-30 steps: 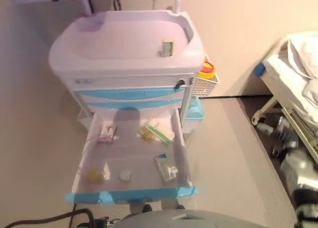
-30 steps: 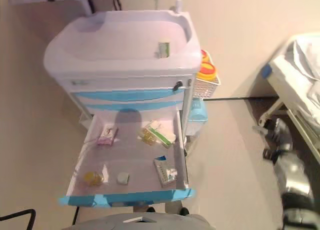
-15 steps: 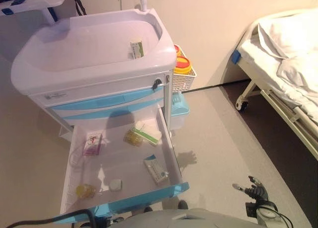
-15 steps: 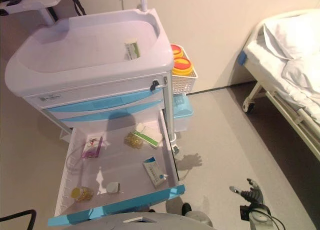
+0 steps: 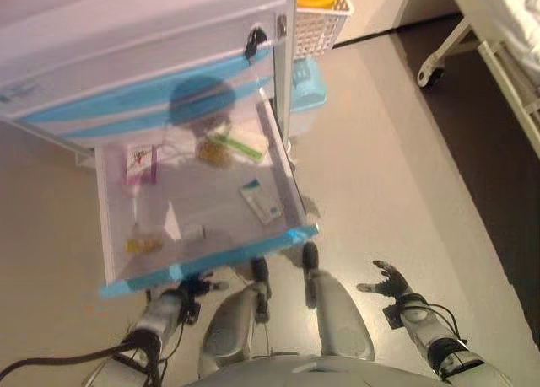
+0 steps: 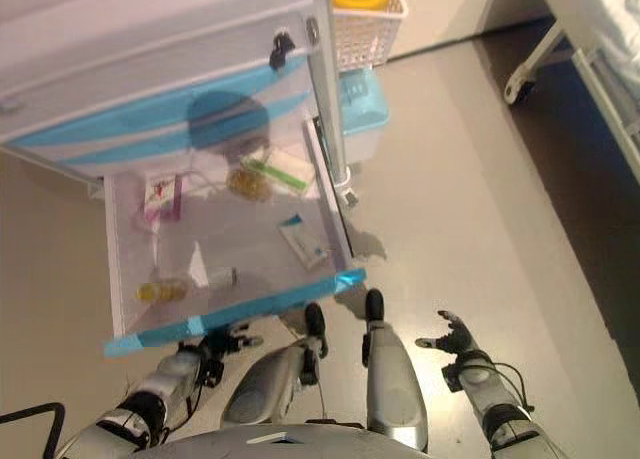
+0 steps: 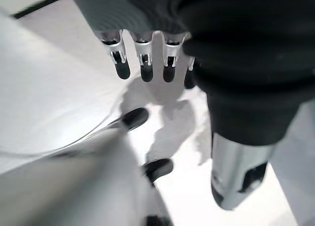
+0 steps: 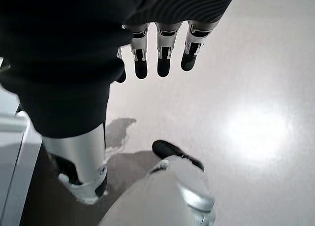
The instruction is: Open the drawer and pick up the medicine
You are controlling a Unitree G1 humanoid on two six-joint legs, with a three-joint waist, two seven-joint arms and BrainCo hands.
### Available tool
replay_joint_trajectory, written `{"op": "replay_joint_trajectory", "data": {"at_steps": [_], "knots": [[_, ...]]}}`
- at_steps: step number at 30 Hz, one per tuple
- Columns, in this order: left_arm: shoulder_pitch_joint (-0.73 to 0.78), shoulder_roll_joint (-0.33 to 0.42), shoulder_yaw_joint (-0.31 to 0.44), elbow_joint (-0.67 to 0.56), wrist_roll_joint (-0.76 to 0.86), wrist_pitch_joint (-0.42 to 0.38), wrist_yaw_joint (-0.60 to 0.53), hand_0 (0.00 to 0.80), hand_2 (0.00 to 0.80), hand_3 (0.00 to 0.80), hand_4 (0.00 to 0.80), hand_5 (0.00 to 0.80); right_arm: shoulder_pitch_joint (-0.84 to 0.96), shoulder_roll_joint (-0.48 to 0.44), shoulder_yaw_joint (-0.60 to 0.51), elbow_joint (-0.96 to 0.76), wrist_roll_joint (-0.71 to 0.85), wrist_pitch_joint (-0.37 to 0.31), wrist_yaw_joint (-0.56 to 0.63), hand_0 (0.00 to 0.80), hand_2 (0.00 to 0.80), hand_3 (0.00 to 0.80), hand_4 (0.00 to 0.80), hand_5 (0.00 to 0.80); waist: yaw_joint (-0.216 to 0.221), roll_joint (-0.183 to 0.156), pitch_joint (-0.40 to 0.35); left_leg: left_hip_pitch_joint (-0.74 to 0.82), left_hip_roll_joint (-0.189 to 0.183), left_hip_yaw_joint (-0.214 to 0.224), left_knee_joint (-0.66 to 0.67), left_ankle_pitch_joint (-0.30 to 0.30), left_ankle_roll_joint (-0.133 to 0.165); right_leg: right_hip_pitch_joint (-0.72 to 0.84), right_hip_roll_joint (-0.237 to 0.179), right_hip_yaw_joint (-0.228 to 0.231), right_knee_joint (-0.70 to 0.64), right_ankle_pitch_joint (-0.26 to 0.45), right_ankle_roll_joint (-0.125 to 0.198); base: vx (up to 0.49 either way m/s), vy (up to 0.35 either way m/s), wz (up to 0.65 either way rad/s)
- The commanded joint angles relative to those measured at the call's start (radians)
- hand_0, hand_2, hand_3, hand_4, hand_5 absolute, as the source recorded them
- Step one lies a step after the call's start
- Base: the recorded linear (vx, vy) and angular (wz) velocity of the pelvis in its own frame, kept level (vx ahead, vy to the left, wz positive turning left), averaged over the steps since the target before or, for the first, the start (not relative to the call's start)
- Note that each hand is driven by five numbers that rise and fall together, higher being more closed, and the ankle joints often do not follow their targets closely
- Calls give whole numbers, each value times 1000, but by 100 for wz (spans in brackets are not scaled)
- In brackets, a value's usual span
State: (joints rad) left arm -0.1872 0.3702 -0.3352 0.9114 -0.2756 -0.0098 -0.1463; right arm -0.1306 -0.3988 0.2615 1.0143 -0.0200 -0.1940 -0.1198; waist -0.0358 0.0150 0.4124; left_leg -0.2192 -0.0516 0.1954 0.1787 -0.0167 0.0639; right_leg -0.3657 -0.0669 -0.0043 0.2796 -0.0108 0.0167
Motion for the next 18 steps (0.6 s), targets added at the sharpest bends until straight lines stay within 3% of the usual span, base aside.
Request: {"op": "replay_joint_trajectory", "data": {"at_steps": [1,6,9,14,18], "knots": [[-27,64,12,-99,42,-47,62,0,0,0,0,0,29,-71,65,-81,20,13,6,0,0,0,0,0,-28,-3,-15,-141,-14,-37,229,-103,12,-41,-24,-28,69,3,24,-28,80,-2],[-141,167,16,-129,69,9,96,0,0,0,0,0,28,-103,81,-135,33,32,3,0,0,0,0,0,-58,-13,6,-190,0,-7,278,-118,17,-104,-9,-2,104,5,24,2,91,-12],[-257,271,45,-125,28,70,93,0,0,0,0,0,39,-120,78,-152,40,47,-1,0,0,0,0,0,-86,-22,20,-211,17,17,304,-131,20,-133,-1,24,112,13,28,30,104,-25],[-443,401,61,-50,-14,128,116,0,0,0,0,0,58,-131,69,-125,40,29,-2,0,0,0,0,0,-128,-40,36,-233,33,44,344,-155,21,-157,1,60,93,40,41,28,79,-22],[-613,487,28,47,11,167,145,0,0,0,0,0,53,-137,87,-126,37,29,0,0,0,0,0,0,-164,-55,50,-257,41,53,378,-176,21,-175,4,100,59,74,52,17,44,-22]]}}
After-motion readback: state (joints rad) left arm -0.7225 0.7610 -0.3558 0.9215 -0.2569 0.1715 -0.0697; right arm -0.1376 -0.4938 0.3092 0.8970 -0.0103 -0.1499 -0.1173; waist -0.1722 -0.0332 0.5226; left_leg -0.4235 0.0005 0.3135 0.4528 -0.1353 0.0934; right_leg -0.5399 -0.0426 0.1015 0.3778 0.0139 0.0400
